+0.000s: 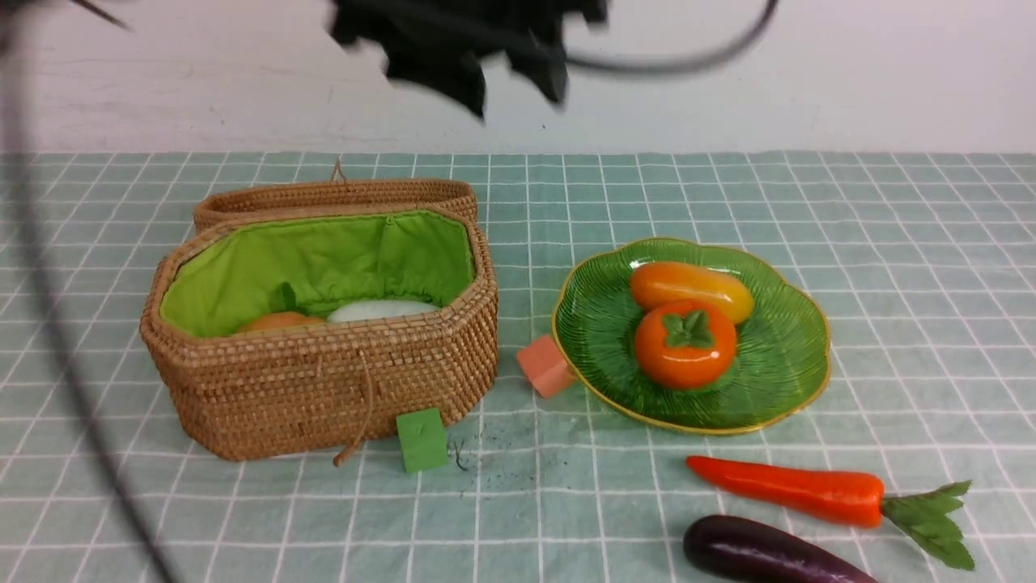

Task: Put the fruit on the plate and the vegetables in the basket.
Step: Use the right arm to grab a lemon and put it into the right plate

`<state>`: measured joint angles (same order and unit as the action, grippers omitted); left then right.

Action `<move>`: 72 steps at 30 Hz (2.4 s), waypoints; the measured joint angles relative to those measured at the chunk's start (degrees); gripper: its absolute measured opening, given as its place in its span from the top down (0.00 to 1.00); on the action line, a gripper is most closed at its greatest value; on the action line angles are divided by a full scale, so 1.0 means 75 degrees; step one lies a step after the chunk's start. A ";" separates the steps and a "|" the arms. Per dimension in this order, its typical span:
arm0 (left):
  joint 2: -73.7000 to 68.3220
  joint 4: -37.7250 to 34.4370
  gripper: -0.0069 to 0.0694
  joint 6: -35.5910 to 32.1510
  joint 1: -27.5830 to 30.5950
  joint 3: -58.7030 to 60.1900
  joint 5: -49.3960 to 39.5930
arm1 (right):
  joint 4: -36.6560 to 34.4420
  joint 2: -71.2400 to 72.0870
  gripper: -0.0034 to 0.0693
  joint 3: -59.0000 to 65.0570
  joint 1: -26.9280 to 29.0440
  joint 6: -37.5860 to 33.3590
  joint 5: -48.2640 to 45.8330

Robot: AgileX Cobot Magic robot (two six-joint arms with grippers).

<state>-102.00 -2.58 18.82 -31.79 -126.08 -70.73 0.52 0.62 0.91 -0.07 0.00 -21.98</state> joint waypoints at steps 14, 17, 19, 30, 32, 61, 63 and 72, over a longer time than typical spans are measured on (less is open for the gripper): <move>0.6923 -0.0044 0.93 0.0122 0.0000 0.7031 0.0000 | 0.0000 0.0000 0.62 0.0000 0.0000 0.0000 0.0000; 0.9221 -0.0244 0.93 0.0389 0.0000 0.9531 0.0253 | 0.0000 0.0000 0.62 0.0000 0.0000 0.0000 0.0000; 0.9862 -0.0303 0.93 0.0649 0.0000 1.0313 0.0327 | 0.0000 0.0000 0.62 0.0000 0.0000 0.0000 0.0000; 1.1374 -0.0378 0.93 0.1122 0.0000 1.1786 0.0665 | 0.0000 0.0000 0.62 0.0000 0.0000 0.0000 0.0000; 1.1374 -0.0273 0.93 0.1122 0.0000 1.1786 0.0759 | 0.0000 0.0000 0.62 0.0000 0.0000 0.0000 0.0000; 1.3353 0.2283 0.92 0.0410 0.4171 1.5823 0.8965 | 0.0000 0.0000 0.62 0.0000 0.0000 0.0000 0.0000; 1.3573 0.2189 0.92 0.0401 0.4308 1.6237 0.9049 | 0.0000 0.0000 0.62 0.0000 0.0000 0.0000 0.0000; 1.3670 0.1262 0.92 0.0404 0.4441 1.7056 0.6617 | 0.0000 0.0000 0.62 0.0000 0.0000 0.0000 0.0000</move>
<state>0.52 6.88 21.84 1.51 1.84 -21.11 0.52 0.62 0.91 -0.07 0.00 -21.98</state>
